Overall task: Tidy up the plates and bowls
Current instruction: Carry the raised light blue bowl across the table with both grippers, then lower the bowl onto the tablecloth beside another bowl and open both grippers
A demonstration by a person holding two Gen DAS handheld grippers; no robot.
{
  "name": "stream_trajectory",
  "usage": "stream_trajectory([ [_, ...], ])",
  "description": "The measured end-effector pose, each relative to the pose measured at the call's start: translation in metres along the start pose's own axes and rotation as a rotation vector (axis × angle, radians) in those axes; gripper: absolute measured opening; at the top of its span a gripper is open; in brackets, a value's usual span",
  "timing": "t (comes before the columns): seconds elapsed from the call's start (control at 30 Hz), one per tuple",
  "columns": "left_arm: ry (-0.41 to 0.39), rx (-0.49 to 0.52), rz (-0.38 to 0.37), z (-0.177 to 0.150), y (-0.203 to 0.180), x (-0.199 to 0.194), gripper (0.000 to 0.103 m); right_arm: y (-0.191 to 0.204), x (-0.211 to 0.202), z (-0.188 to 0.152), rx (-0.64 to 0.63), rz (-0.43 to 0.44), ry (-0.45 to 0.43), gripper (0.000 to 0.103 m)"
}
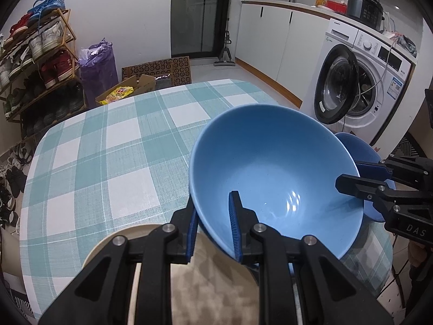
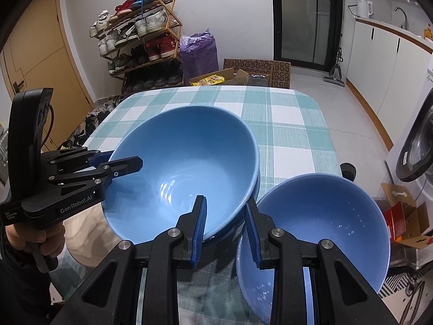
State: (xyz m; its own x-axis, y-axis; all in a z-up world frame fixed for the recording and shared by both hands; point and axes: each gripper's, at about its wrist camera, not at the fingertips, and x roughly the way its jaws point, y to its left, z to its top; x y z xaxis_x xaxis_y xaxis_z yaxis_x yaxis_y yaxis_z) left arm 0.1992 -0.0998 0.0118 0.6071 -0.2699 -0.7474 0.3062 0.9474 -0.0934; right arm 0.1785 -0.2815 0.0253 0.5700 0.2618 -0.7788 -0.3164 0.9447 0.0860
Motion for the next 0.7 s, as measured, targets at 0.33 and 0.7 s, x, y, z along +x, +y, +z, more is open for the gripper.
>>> stream_trajectory([
  [0.33,-0.003,0.001,0.011,0.0004,0.0017,0.0012,0.019,0.0035,0.0078,-0.0008,-0.005,-0.01,0.009,0.029],
  [0.7,-0.003,0.04,0.034,-0.0014,-0.0029,0.0026,0.027,0.0053,0.0106,-0.0029,-0.022,-0.031,0.01,0.029],
])
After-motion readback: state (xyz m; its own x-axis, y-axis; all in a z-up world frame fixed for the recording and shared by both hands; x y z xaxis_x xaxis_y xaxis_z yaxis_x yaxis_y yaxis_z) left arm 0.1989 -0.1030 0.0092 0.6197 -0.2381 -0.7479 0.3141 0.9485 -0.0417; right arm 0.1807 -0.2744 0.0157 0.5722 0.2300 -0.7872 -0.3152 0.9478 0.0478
